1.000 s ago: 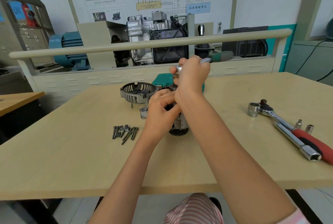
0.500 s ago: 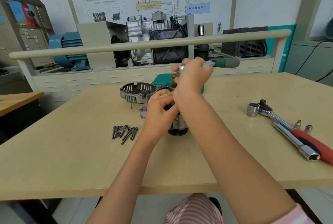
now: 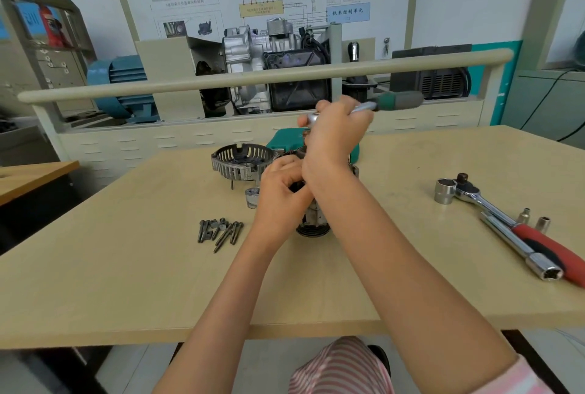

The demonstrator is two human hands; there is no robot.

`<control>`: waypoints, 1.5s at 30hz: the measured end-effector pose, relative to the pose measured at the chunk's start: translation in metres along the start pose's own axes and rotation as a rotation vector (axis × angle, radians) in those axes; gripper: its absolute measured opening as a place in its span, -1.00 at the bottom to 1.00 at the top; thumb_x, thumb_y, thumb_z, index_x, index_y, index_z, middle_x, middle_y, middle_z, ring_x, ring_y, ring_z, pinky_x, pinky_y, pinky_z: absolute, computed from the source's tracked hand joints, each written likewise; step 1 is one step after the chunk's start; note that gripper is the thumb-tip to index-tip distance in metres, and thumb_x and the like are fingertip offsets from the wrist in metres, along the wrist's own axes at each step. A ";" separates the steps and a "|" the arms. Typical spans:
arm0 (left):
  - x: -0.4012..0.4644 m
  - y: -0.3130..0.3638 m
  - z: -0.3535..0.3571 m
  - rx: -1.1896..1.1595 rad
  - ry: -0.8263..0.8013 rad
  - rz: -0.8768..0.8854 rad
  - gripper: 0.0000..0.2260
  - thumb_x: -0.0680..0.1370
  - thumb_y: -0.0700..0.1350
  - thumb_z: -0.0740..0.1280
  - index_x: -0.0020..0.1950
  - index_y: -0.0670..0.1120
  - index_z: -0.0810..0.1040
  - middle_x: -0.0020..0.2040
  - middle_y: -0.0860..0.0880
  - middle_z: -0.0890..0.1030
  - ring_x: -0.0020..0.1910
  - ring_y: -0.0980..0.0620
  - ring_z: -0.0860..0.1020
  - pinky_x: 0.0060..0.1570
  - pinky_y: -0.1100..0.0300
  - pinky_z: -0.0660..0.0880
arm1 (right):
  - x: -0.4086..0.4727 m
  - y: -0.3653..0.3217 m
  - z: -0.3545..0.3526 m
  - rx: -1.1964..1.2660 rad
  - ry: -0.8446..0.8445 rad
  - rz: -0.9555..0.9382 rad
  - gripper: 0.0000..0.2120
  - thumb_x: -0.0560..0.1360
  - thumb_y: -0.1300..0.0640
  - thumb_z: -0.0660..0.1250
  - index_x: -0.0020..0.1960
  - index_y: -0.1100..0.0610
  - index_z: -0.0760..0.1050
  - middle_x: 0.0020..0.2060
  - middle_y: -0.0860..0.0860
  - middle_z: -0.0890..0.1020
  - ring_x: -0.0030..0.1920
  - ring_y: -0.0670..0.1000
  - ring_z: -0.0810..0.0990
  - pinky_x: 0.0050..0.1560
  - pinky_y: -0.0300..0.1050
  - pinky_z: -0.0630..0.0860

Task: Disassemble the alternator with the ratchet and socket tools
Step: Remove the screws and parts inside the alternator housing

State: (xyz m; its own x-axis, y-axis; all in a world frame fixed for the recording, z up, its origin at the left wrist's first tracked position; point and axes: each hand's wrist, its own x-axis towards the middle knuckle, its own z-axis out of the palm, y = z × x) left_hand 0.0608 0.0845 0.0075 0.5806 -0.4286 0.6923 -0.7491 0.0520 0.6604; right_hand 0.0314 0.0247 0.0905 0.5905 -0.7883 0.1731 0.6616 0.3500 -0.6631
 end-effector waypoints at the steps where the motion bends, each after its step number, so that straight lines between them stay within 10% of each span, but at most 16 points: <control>1: 0.000 0.000 0.001 0.003 0.000 -0.003 -0.59 0.43 -0.32 0.32 -0.46 0.16 0.54 -0.30 0.35 0.53 -0.15 0.35 0.41 -0.02 0.26 0.35 | 0.001 -0.001 0.000 -0.008 -0.011 0.024 -0.79 0.61 0.28 -0.05 -0.16 0.11 0.24 -0.31 0.08 0.40 -0.45 0.01 0.39 -0.68 -0.35 0.21; 8: -0.003 0.001 0.000 0.017 -0.044 0.008 -0.85 0.52 -0.13 0.36 -0.25 -0.04 0.62 -0.22 0.25 0.59 0.01 0.36 0.40 0.27 0.08 0.27 | 0.027 -0.020 -0.014 -0.003 -0.686 0.722 -0.77 0.58 0.25 -0.01 -0.16 0.15 0.36 -0.60 -0.11 0.34 -0.68 -0.18 0.25 -0.68 -0.39 -0.04; 11: -0.003 0.002 0.000 0.018 -0.017 0.084 -0.72 0.49 -0.07 0.33 -0.26 -0.27 0.61 -0.25 -0.14 0.60 -0.11 0.27 0.43 0.15 0.30 0.28 | 0.019 -0.017 -0.011 -0.061 -0.547 0.583 -0.80 0.55 0.28 0.02 -0.19 0.13 0.32 -0.58 -0.12 0.36 -0.66 -0.19 0.29 -0.71 -0.37 -0.01; 16: -0.002 0.004 0.004 0.028 0.014 0.077 -0.71 0.46 -0.16 0.32 -0.32 0.24 0.51 -0.37 0.32 0.53 -0.13 0.23 0.39 0.12 0.11 0.30 | 0.011 -0.007 -0.008 0.003 -0.088 0.178 -0.83 0.57 0.30 -0.02 -0.15 0.14 0.25 -0.42 -0.02 0.39 -0.67 -0.12 0.32 -0.67 -0.37 0.06; 23: -0.004 0.006 0.004 0.038 -0.001 -0.021 -0.69 0.53 -0.17 0.35 -0.35 0.16 0.48 -0.22 0.39 0.53 0.03 0.41 0.37 0.27 0.06 0.24 | 0.021 -0.021 -0.011 -0.092 -0.709 0.658 -0.80 0.58 0.26 0.00 -0.16 0.13 0.34 -0.59 -0.11 0.34 -0.67 -0.18 0.25 -0.70 -0.37 -0.03; 28: -0.003 0.002 0.001 0.013 -0.004 0.073 -0.80 0.48 -0.24 0.31 -0.35 -0.20 0.60 -0.29 0.04 0.58 -0.12 0.29 0.44 0.08 0.33 0.31 | 0.004 -0.008 -0.003 -0.144 -0.314 0.290 -0.84 0.59 0.27 0.04 -0.12 0.15 0.32 -0.46 -0.04 0.41 -0.59 -0.09 0.35 -0.71 -0.35 0.08; 31: -0.004 0.002 0.005 0.024 0.054 0.018 -0.76 0.44 -0.32 0.34 -0.39 -0.06 0.57 -0.28 -0.01 0.54 -0.13 0.35 0.41 0.08 0.29 0.31 | 0.001 -0.003 -0.001 -0.030 -0.063 0.085 -0.87 0.61 0.28 -0.02 -0.06 0.17 0.27 -0.36 0.05 0.41 -0.49 0.00 0.34 -0.68 -0.38 0.16; 38: -0.004 0.004 0.001 0.014 -0.013 -0.027 -0.84 0.53 -0.13 0.34 -0.23 0.00 0.61 -0.18 0.37 0.55 0.08 0.27 0.40 0.32 0.01 0.24 | 0.021 -0.020 -0.011 -0.060 -0.603 0.637 -0.79 0.55 0.29 -0.01 -0.18 0.13 0.32 -0.60 -0.12 0.35 -0.67 -0.19 0.26 -0.72 -0.37 -0.01; 42: -0.004 0.003 0.002 0.019 -0.005 0.048 -0.79 0.49 -0.14 0.31 -0.30 -0.18 0.61 -0.28 -0.06 0.60 -0.09 0.08 0.44 0.15 0.29 0.26 | 0.010 -0.011 -0.005 -0.089 -0.307 0.386 -0.81 0.55 0.32 0.01 -0.17 0.15 0.32 -0.51 -0.07 0.40 -0.62 -0.12 0.34 -0.72 -0.34 0.06; 45: -0.004 0.003 0.005 0.021 0.057 0.034 -0.80 0.44 -0.25 0.33 -0.35 -0.04 0.61 -0.32 0.03 0.55 -0.11 0.06 0.43 0.10 0.21 0.29 | 0.005 -0.005 -0.003 0.017 -0.070 0.144 -0.81 0.58 0.31 -0.02 -0.15 0.14 0.27 -0.39 0.03 0.39 -0.48 -0.02 0.35 -0.68 -0.37 0.13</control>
State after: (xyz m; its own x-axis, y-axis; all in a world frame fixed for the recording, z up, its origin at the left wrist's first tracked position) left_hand 0.0547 0.0818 0.0059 0.5712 -0.3745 0.7304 -0.7752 0.0461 0.6300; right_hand 0.0297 0.0169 0.0925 0.7104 -0.6922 0.1276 0.5748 0.4658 -0.6728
